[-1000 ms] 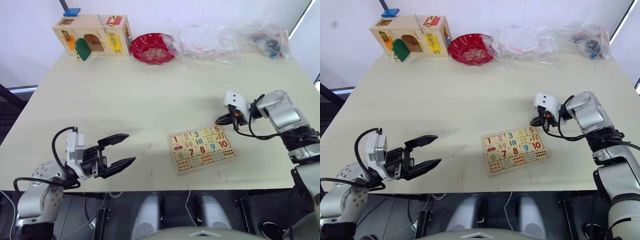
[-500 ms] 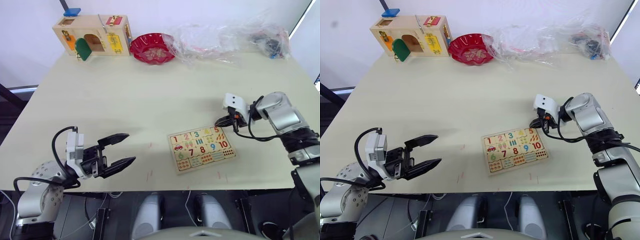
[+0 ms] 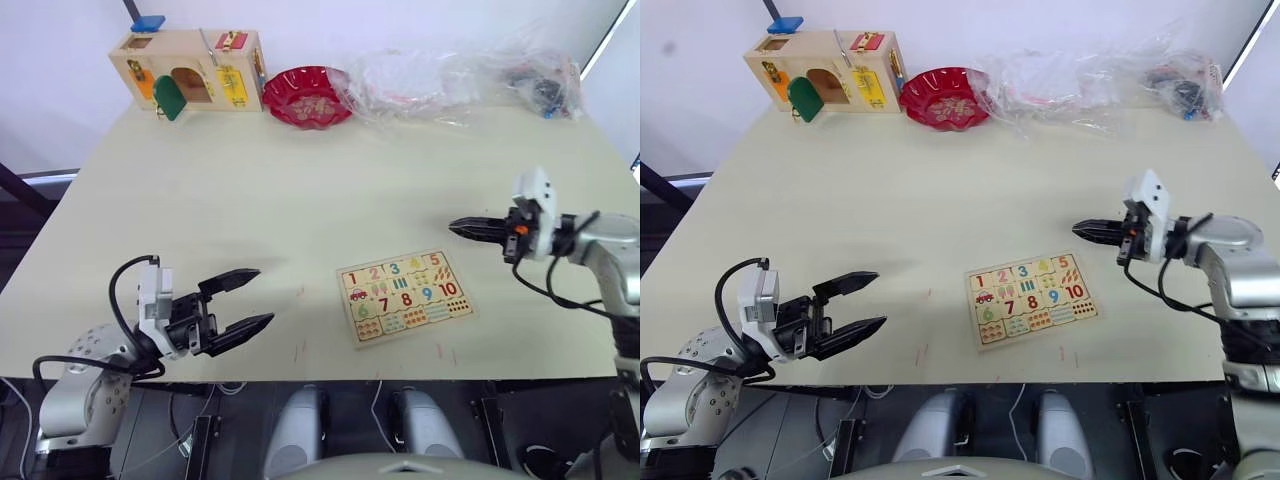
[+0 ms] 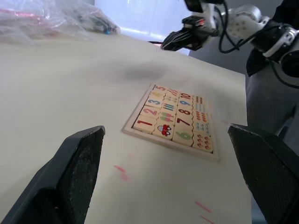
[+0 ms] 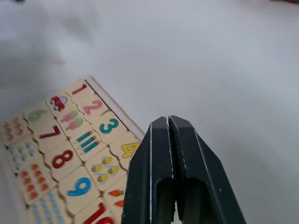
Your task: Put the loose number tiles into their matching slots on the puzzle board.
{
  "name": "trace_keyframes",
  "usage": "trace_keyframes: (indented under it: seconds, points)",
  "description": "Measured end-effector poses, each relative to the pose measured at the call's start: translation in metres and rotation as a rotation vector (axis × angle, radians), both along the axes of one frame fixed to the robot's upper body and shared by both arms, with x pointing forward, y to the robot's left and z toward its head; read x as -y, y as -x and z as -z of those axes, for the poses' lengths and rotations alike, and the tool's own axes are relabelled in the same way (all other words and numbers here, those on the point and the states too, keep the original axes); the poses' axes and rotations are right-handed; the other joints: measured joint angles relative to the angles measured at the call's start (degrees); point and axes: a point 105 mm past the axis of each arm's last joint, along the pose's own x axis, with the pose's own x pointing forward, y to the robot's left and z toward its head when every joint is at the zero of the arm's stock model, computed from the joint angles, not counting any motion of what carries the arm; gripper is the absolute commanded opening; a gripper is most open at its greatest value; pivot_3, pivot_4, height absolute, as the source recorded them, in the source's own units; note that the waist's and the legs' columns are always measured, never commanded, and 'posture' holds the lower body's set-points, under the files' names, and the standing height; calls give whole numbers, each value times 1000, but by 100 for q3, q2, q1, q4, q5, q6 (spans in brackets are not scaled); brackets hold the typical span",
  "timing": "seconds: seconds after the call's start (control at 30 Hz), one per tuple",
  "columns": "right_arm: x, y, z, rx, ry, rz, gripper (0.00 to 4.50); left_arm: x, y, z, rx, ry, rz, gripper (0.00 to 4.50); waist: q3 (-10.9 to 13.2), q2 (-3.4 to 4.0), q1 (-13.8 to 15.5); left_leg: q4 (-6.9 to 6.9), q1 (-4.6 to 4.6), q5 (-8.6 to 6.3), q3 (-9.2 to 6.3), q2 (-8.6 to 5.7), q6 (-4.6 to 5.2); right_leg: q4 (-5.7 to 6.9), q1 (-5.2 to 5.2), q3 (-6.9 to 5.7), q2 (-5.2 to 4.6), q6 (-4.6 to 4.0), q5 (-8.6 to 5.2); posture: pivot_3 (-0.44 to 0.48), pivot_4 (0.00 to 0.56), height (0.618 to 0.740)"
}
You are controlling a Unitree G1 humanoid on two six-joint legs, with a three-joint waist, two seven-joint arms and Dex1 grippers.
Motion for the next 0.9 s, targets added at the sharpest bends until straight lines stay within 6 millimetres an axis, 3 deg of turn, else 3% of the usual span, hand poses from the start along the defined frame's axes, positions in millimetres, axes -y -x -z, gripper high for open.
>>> trace_keyframes:
  seconds: [0.23,0.57,0.9]
  points:
    - [32,48,18,-12,-53,193,4414,-9,-9,12,-55,-35,-86,4500,-1,-2,-3,-2,5,0,2,0,0,-3,4,4,3,3,-1,0,150,740]
    - [64,95,41,-45,-30,388,4414,-24,-3,33,-150,-113,-173,4500,-4,-6,-13,-3,5,-1,4,2,0,-6,4,6,2,-19,-15,0,150,740]
    - [72,106,47,-41,-12,422,4414,-25,-7,34,-156,-145,-230,4500,-4,-7,-7,-3,6,-1,3,3,0,-7,4,6,2,-20,-16,0,150,740]
